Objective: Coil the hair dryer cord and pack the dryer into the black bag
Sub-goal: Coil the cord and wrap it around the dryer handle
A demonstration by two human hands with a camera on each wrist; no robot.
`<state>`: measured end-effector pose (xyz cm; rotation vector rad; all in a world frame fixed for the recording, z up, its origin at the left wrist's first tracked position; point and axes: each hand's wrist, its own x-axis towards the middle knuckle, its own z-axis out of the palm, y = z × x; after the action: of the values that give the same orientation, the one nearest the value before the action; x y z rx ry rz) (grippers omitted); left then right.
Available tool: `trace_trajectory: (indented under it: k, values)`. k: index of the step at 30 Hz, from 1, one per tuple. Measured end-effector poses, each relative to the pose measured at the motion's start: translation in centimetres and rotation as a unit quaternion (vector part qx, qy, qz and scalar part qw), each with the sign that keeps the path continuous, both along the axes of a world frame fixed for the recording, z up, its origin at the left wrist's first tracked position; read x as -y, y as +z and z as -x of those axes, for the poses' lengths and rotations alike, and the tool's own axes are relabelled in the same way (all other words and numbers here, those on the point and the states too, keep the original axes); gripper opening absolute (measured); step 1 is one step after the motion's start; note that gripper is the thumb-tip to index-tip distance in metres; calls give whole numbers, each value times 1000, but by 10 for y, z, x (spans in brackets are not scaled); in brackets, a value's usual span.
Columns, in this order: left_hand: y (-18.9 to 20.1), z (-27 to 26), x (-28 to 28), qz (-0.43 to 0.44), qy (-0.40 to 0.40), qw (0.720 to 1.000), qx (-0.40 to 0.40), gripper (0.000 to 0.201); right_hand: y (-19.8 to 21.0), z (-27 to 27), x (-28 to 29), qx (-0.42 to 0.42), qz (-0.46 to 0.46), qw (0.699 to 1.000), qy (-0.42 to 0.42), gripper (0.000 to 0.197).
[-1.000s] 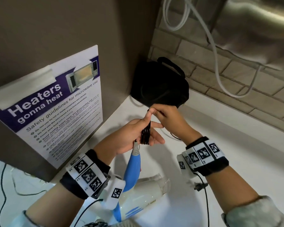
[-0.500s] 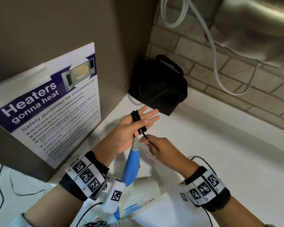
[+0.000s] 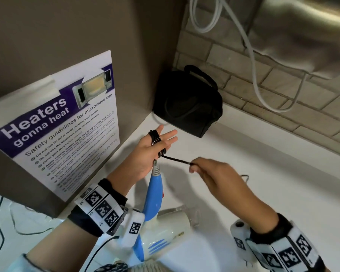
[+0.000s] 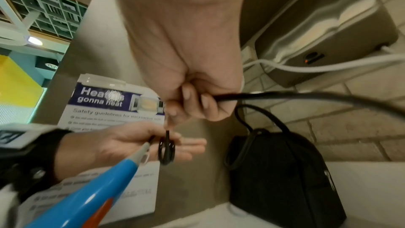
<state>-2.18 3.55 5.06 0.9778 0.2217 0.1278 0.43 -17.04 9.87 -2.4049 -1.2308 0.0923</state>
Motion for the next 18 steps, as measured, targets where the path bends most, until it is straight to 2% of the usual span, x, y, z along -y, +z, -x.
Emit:
trace_trajectory:
  k: [2, 4, 6, 10, 15, 18]
  values:
    - [5, 2, 4, -20, -34, 999, 1, 56, 17, -7, -7, 42, -28, 999, -7, 12]
    - [12, 4, 7, -37, -74, 997, 1, 55, 30, -15, -16, 70, -57, 996, -9, 20]
    - [19, 8, 9, -33, -112, 993, -1, 52, 38, -23, -25, 77, -84, 993, -6, 24]
    - [28, 20, 9, -27, -217, 976, 9, 44, 41, -40, -45, 86, -130, 988, 2, 19]
    - [32, 30, 13, -65, -304, 950, 17, 56, 30, -59, -64, 45, -157, 987, 0, 20]
    - [34, 33, 14, -72, -316, 946, 32, 51, 17, -69, -69, 8, -140, 990, -2, 19]
